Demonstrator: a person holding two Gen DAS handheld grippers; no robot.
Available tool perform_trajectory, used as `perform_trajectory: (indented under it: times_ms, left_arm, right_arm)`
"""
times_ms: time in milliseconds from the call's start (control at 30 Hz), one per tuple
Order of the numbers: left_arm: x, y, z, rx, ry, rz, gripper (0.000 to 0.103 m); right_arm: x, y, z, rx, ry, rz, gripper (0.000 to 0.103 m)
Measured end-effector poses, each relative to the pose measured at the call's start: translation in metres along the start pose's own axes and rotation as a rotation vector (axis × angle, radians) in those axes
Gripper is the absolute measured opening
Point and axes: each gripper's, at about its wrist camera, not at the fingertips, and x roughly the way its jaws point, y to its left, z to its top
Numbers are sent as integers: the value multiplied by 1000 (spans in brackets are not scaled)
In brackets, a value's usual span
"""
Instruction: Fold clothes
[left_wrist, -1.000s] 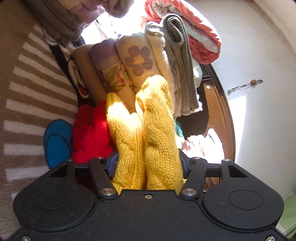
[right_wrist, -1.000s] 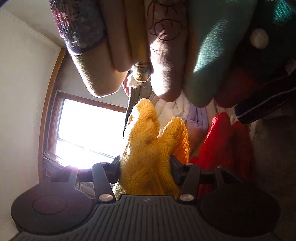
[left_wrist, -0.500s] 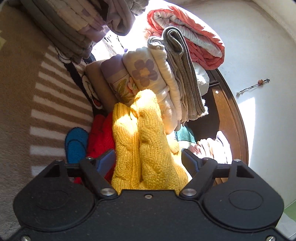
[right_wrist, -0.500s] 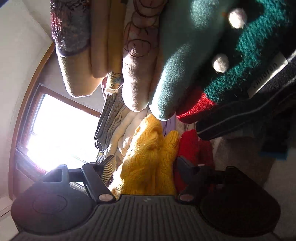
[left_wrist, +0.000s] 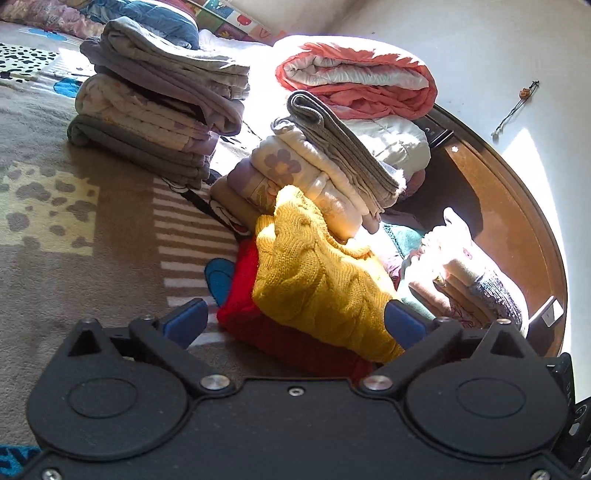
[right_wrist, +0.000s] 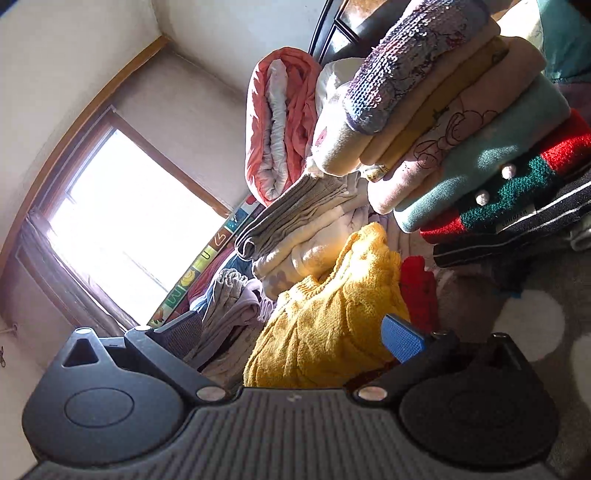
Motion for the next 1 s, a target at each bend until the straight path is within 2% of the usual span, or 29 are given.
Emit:
perform_trajectory:
  times_ms: [133,233,300,400,500,700,800,1000]
  left_arm:
    - [-16,-21,-16,100,-6,111,102]
    - [-21,-41,-23,201,33,227,102]
    - [-26,-55,-28,285,28,256,103]
    - [-39,-67,-34,329,18,235,103]
    - [-51,-74,-35,342,-6,225,103]
    - [-73,-82,-37,369,-72,264,103]
    - [-81,-83,-36,364,-70,265,103]
    - [-86,-89,-38,386,-61,282,103]
  right_arm:
    - [-21,20,-9,-104,75,-36,103]
    - [-51,31,-26,-148,91,-108,103]
    - [-58,38,-24,-183,113,-167,103]
    - [-68,48,-20,-218,134,-244,103]
    - [-77,60,-19,-263,154,-264,103]
    - [-89,82,-27,-376,212,-326,103]
    - [-87,89,-30,-398,260,-347,103]
    - [-92,97,-34,-445,269,-399,103]
